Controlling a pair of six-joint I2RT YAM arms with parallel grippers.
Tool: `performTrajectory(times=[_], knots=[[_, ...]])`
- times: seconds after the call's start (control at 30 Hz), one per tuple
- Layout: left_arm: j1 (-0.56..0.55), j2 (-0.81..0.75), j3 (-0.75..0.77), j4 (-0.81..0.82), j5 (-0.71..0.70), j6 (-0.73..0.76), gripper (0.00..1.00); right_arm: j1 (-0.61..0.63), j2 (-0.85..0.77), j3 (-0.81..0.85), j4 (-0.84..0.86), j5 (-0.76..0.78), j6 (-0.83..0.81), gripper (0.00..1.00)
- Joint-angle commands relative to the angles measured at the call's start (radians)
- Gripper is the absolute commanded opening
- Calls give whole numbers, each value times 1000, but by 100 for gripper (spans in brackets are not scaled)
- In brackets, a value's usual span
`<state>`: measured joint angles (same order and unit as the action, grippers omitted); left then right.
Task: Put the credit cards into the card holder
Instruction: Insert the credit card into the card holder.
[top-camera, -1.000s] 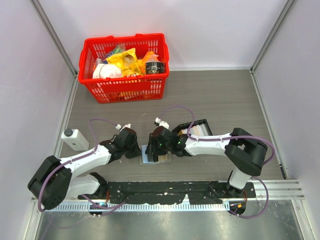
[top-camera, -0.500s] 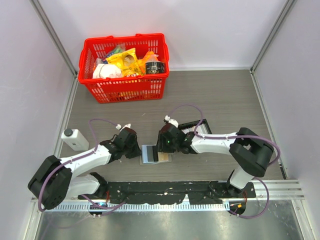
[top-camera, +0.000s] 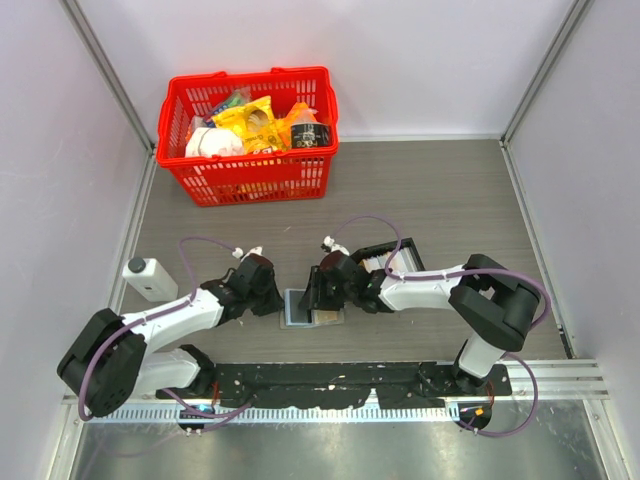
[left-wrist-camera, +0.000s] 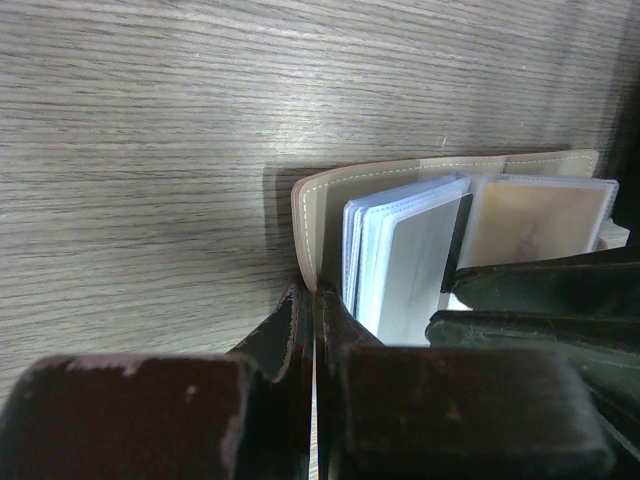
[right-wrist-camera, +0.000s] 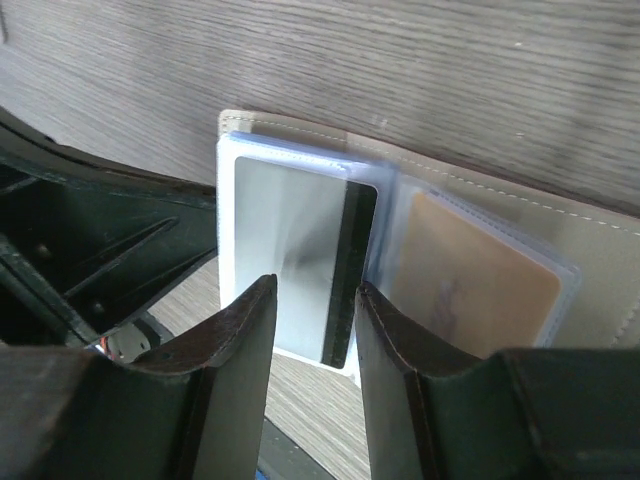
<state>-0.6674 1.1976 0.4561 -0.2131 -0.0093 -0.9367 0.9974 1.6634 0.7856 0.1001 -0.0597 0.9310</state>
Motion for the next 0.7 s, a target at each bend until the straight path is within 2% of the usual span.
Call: performTrajectory(times=[0.0, 0.23, 0.67], knots=[[-1, 23, -13, -40, -35, 12, 0, 15, 3, 6, 76, -38, 12, 43], [-1, 26, -17, -31, -29, 12, 0, 15, 22, 17, 99, -43, -1, 42], [-3, 13, -14, -31, -26, 18, 0, 14, 7, -32, 276, -95, -6, 42]])
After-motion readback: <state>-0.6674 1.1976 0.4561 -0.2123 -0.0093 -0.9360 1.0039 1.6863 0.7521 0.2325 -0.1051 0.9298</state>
